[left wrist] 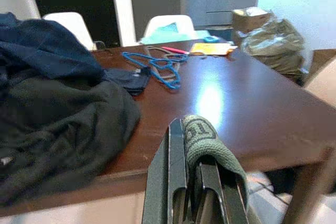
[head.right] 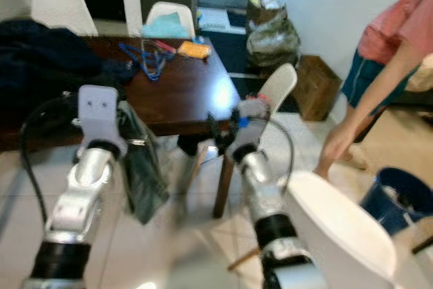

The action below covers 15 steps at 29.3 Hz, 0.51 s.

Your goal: Hang hanger

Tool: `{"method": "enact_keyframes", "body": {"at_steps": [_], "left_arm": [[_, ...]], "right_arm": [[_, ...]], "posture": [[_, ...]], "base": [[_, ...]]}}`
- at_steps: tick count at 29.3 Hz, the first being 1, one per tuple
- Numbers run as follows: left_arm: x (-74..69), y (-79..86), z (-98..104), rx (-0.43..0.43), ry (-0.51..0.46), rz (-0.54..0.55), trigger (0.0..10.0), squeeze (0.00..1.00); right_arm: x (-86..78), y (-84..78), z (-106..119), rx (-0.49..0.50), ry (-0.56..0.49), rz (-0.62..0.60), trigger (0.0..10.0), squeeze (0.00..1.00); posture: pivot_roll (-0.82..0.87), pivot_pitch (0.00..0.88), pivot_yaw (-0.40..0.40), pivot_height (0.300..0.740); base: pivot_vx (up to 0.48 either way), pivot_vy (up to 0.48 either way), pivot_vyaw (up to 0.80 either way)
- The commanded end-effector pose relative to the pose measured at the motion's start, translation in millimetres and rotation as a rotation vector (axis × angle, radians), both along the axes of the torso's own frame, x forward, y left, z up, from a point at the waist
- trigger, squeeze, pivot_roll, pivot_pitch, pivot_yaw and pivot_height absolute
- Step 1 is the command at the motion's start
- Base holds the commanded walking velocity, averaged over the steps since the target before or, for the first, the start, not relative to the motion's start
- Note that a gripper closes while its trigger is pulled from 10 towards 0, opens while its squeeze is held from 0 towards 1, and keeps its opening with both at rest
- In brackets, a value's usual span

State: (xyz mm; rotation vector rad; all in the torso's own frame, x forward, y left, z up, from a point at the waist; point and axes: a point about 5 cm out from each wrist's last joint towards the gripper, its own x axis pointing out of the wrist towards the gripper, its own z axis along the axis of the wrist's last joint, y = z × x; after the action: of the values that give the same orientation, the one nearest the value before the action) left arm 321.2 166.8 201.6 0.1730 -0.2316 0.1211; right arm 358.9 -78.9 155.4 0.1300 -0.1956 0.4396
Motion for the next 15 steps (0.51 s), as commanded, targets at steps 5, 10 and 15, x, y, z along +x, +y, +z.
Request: {"method": "enact_keyframes", "body": {"at_steps": [5, 10, 15], "left_arm": [[1.9, -10.6, 13, 0.042, -0.041, -0.052, 10.0, 0.00], [2.1, -6.1, 21, 0.046, -0.064, -0.042, 10.0, 0.00], [1.8, -3.5, 27, 0.060, -0.082, -0.033, 10.0, 0.00]], "right_arm": [[1.9, -13.4, -4, 0.028, 0.032, -0.043, 10.0, 0.00], [1.0, -12.0, -4, 0.020, 0.026, -0.040, 10.0, 0.00], [1.0, -11.2, -4, 0.019, 0.027, -0.038, 10.0, 0.00]], "posture": [[0.07, 0.000, -0.122, 0.740], [0.07, 0.000, -0.124, 0.740], [0.08, 0.000, -0.126, 0.740]], "base": [[0.402, 0.000, -0.80], [0.403, 0.000, -0.32], [0.404, 0.000, 0.00]]}}
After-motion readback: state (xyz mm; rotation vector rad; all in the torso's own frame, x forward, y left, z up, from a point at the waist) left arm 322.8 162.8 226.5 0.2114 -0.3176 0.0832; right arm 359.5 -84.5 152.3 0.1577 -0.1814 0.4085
